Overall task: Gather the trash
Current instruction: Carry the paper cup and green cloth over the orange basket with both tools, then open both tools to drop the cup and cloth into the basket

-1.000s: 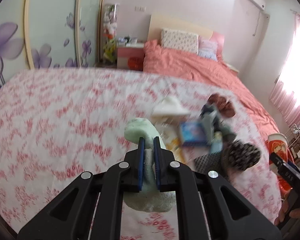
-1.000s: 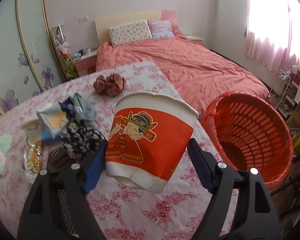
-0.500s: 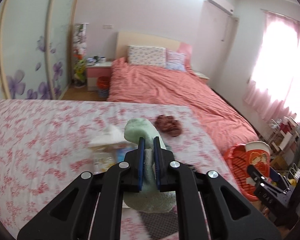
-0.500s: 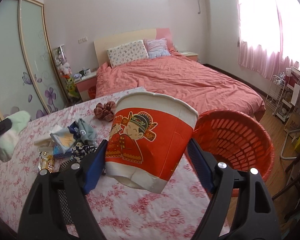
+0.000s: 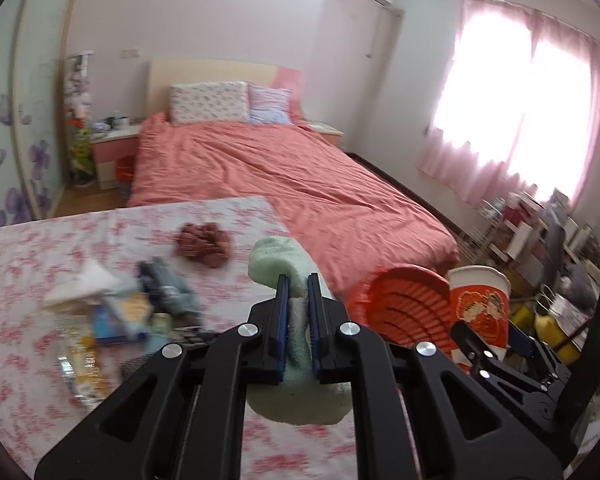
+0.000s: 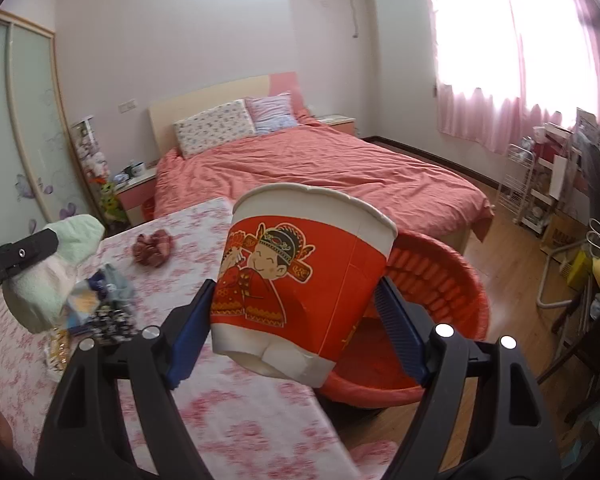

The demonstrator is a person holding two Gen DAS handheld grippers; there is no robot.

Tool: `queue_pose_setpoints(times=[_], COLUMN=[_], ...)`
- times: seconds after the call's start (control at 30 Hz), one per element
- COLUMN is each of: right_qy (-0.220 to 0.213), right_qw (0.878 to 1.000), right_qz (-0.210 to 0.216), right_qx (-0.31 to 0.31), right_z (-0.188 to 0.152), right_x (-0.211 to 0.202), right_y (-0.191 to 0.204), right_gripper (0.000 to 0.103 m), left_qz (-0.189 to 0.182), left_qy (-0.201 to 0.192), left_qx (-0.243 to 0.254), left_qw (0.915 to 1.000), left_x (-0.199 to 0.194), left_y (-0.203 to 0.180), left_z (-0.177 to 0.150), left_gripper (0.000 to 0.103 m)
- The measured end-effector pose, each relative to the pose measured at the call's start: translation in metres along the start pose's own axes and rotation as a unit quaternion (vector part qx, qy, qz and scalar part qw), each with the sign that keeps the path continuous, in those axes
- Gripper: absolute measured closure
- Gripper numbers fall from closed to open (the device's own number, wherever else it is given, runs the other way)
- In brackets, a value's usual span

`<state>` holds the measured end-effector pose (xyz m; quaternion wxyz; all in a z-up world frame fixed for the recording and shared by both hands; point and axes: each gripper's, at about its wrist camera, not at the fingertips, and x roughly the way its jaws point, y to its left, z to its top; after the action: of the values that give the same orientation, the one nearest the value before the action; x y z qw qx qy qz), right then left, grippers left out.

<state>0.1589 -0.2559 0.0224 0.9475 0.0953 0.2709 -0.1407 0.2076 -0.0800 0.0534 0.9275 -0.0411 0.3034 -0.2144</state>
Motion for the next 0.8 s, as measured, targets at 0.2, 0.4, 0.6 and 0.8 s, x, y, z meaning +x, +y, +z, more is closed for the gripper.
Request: queue_pose_setpoints(times=[0.2,0.4,0.6,0.8], right_qy=[-0.002,0.001,0.009,0.02], right_qw=[0.999,0.998,0.996,0.994], right_qz=[-0.025,-0.04,-0.043,-0.038], right_qx=[0.024,0.052,0.075,0.096], right_z=[-0.002,-0.002,-0.003,-0.002], right_x=[0.008,0.022,0.04,0.064], right_y=[-0.041,-0.077,-0.106,-0.123], right_gripper=[0.025,0.025,0.025,0.025], left_qz=[-0.046,-0.088,-0.117,-0.121], left_qy=[0.019,0.037,0.065,0.093], left_qx=[0.029,0.057,0.072,0.075], left_qw=[0.9984,0.9938,0.9883,0.9854], left_x=[0.03,0.058,0.089,0.116], left_y=[-0.043,-0.083,-0.115,-0.128], left_z=[-0.003,-0.007,-0.012,-0.017], left_gripper=[0.094,0.093,0.093,0.093])
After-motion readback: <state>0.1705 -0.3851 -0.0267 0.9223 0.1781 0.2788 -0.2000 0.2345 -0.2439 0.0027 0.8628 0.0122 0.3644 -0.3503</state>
